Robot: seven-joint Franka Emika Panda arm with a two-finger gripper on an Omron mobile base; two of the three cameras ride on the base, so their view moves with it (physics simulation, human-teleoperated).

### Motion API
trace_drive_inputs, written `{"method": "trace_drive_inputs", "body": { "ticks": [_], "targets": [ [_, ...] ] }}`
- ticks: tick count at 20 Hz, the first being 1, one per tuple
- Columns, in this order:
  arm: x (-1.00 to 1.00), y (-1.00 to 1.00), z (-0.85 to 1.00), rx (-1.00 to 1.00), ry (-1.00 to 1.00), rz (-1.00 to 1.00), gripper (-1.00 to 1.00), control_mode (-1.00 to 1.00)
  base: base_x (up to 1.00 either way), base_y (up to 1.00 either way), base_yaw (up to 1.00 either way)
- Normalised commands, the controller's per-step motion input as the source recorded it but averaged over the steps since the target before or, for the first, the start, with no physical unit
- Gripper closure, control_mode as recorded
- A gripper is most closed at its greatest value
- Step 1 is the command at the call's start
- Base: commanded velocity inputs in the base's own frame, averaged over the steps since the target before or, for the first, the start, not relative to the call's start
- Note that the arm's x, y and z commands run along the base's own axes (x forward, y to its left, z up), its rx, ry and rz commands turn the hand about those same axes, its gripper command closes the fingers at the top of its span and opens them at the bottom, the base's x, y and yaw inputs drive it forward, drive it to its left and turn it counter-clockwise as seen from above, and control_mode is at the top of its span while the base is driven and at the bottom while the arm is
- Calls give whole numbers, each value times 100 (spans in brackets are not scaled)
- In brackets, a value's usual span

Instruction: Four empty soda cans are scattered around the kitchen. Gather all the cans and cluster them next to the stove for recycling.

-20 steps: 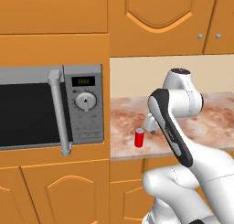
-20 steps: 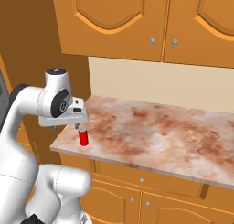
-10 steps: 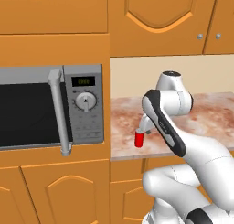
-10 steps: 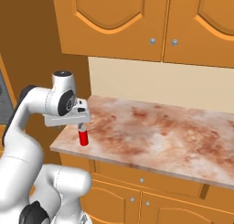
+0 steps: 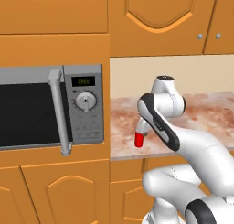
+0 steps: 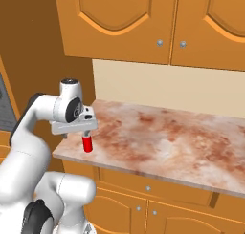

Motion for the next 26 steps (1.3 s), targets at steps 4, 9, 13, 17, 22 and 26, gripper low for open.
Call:
{"method": "trace_drive_inputs", "body": {
  "ticks": [4,9,13,17,22,26],
  "targets": [
    [21,5,-21,-3,0,0,-100,-100,0,0,0],
    [22,0,-11,0,0,0,-100,-100,0,0,0],
    [23,2,-19,0,0,1,-100,-100,0,0,0],
    [18,0,-22,-1,0,0,-100,-100,0,0,0],
    [20,1,-22,-1,0,0,-100,-100,0,0,0],
    [19,1,-14,0,0,0,-100,-100,0,0,0]
  ]
}}
